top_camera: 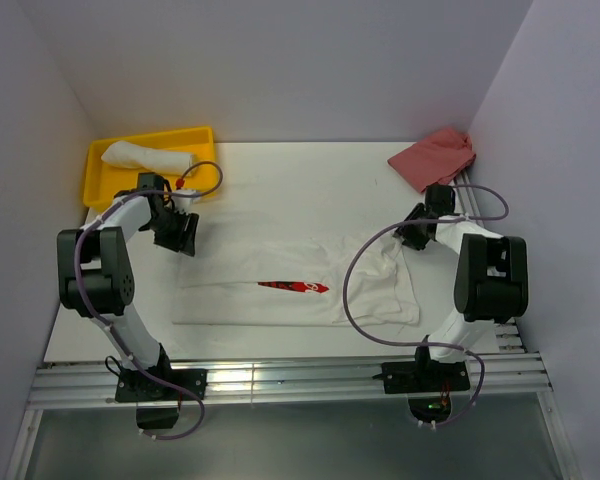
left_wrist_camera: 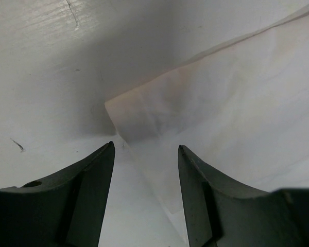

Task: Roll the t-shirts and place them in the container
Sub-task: Roll the tshirt

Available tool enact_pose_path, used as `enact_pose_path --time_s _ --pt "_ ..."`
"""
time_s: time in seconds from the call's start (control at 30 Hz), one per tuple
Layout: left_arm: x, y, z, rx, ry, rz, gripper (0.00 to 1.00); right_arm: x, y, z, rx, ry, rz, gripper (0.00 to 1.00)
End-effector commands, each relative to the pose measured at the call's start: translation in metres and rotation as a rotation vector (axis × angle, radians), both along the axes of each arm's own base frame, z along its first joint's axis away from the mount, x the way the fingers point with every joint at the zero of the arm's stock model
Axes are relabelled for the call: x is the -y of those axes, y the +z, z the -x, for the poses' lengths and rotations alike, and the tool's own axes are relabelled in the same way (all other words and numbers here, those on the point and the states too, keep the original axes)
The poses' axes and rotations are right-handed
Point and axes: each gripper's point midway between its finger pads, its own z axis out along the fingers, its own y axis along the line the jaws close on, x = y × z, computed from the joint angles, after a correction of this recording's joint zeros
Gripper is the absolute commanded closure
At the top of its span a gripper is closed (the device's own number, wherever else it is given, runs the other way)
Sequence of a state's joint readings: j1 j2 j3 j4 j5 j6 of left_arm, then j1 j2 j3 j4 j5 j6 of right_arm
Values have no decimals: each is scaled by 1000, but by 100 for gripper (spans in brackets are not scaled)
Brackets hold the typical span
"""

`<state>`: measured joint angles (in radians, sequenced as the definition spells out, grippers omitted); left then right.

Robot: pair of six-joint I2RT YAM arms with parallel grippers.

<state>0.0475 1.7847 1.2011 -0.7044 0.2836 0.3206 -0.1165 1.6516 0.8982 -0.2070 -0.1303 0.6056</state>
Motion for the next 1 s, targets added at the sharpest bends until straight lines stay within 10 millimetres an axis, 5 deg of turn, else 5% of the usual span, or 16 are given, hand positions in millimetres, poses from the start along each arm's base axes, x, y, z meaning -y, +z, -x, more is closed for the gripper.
enact_pose_path --time_s 0.0,0.07,0.13,0.23,0.53,0.97 --pt "-1 8 -14 43 -14 12 42 1 6 -17 44 2 -8 57" --pt "-2 5 -15 38 -13 11 43 1 3 -18 41 4 -9 62" --pt "-2 3 -16 33 -11 14 46 1 2 -20 37 5 -7 80" --pt "0 2 -19 30 -14 30 51 4 4 -27 33 1 0 93" --pt "-2 1 -32 36 2 36 84 20 19 -48 19 -6 77 98" --pt "-5 1 -42 45 29 46 99 33 26 -72 8 1 136 94"
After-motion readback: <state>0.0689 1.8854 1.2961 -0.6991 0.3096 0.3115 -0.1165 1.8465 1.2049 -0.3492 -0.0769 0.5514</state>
